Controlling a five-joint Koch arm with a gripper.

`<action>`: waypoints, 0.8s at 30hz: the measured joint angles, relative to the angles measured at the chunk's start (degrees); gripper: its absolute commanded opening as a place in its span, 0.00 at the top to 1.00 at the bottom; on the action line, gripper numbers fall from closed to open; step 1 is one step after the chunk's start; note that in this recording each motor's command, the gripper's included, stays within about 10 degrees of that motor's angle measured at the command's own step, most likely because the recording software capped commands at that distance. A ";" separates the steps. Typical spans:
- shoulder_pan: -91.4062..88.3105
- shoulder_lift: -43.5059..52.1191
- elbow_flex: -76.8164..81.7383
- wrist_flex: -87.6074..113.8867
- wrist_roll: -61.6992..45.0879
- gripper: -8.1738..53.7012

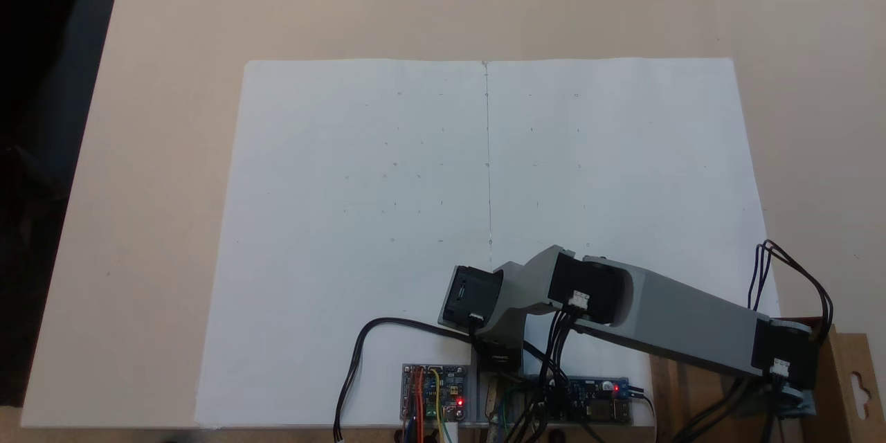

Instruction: Grasp a green dice and put it in the bin.

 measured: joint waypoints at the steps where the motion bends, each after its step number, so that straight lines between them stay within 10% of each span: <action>1: 0.00 -1.14 0.09 -0.09 0.00 0.22; 12: -0.70 -0.88 0.09 -2.11 0.53 0.22; 24: -24.52 26.54 -7.65 -5.01 22.68 0.22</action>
